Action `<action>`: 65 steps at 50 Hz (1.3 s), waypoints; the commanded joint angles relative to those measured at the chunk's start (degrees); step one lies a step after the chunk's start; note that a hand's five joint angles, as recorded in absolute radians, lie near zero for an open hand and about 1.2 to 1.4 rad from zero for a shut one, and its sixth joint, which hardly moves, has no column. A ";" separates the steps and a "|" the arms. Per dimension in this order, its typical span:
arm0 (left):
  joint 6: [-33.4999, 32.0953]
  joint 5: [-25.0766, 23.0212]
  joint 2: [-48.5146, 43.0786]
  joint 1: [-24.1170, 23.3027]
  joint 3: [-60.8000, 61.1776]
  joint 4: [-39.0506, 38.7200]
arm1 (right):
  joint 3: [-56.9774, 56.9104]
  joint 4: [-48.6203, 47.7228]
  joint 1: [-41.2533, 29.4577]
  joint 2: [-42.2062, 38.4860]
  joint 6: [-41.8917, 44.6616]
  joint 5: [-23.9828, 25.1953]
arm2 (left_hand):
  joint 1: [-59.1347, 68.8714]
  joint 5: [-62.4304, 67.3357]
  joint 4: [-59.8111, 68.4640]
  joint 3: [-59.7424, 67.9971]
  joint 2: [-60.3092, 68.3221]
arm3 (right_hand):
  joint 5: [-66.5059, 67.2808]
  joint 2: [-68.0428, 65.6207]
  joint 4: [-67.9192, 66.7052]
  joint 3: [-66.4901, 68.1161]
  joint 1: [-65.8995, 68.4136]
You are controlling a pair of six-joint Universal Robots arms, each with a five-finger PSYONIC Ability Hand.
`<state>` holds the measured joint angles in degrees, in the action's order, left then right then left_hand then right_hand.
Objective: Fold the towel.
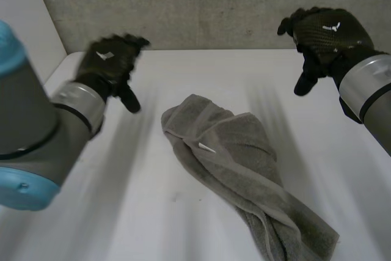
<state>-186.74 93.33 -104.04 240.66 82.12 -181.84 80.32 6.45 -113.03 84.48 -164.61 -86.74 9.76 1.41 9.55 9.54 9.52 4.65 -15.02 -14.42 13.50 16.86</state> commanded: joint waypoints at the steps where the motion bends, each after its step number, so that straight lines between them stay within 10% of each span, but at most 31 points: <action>1: -0.72 -9.99 -12.74 -4.05 -3.97 -2.81 | 5.53 4.97 0.70 -1.95 0.79 -0.18 | 1.64 -0.02 1.84 1.85 1.87 | -4.65 5.02 4.42 -3.50 -6.86; 11: -8.88 -18.71 -22.86 -7.83 -6.79 -2.55 | 20.21 4.62 8.52 -1.69 0.78 2.10 | 3.99 2.33 4.19 4.20 4.22 | -4.65 5.02 4.42 -3.50 -6.86; 24: -14.00 -16.26 -29.73 -10.39 -9.78 -2.99 | 25.85 1.37 12.48 -1.60 0.78 5.09 | 66.80 65.14 67.00 67.01 67.03 | -4.65 5.02 4.42 -3.50 -6.86; 29: -14.00 -9.57 -28.85 -10.12 -11.19 -4.92 | 25.24 0.32 11.95 -1.69 0.87 5.09 | 70.24 68.59 70.45 70.46 70.48 | -4.65 5.02 4.42 -3.50 -6.86; 37: -13.65 1.93 -18.51 -9.42 -10.05 -7.12 | 22.95 -2.58 11.87 -3.44 0.43 5.09 | 70.24 68.59 70.45 70.46 70.48 | -4.65 5.02 4.42 -3.50 -6.86; 48: -13.74 1.68 1.97 -7.31 -0.92 -7.03 | 10.65 -2.94 6.77 -12.32 -2.91 6.15 | 70.24 68.59 70.45 70.46 70.48 | -4.65 5.02 4.42 -3.50 -6.86; 65: -13.91 1.59 24.93 -3.36 9.64 -7.12 | -27.59 2.86 -3.60 -43.52 -19.70 26.45 | 70.24 68.59 70.45 70.46 70.48 | -4.65 5.02 4.42 -3.50 -6.86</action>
<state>-200.64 94.91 -85.62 235.30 90.57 -188.94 64.27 5.36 -112.18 52.61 -178.52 -65.35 66.98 58.80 69.75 69.60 69.72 4.65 -15.02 -14.41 13.50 16.86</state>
